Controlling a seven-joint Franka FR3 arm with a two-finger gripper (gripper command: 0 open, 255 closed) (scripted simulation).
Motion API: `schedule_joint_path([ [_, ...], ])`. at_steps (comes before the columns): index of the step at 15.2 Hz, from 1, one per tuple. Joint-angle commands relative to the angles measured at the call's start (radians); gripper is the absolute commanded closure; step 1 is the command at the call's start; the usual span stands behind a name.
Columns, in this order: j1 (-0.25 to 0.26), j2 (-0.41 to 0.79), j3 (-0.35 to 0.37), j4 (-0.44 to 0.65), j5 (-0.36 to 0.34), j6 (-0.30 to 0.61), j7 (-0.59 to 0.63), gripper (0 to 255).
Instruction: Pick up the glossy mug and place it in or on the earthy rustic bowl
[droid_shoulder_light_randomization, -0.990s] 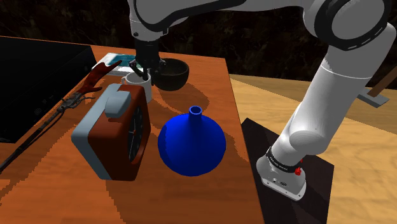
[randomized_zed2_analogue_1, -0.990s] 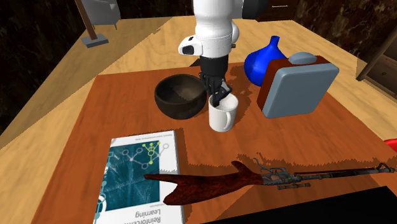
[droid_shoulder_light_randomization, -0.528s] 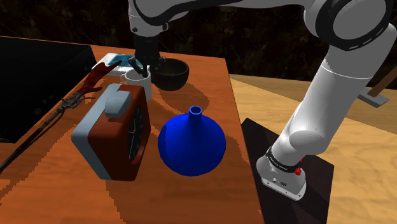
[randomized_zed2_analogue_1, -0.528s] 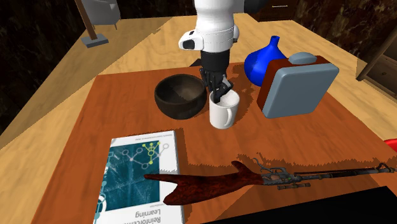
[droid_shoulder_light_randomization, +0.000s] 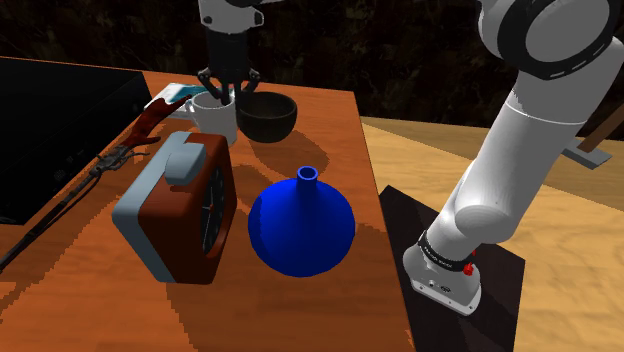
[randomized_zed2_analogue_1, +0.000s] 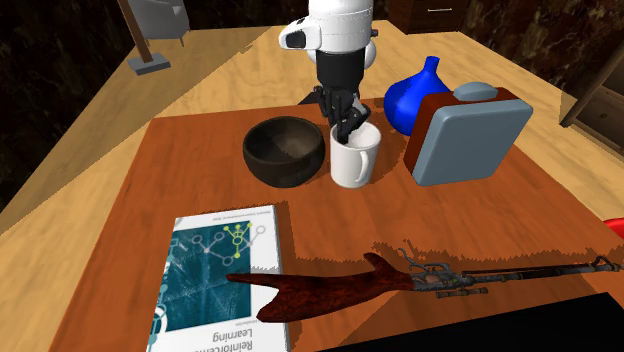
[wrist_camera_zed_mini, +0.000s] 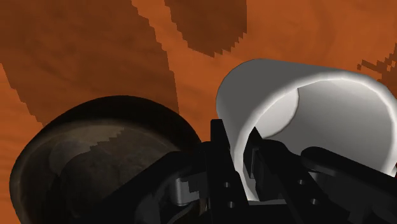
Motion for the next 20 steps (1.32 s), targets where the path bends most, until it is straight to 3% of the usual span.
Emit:
schedule_joint_path([
  [1,0.001,0.004,0.0,0.033,-0.002,-0.029,0.002,255],
  [20,0.021,0.088,0.009,0.401,-0.03,-0.317,0.033,255],
])
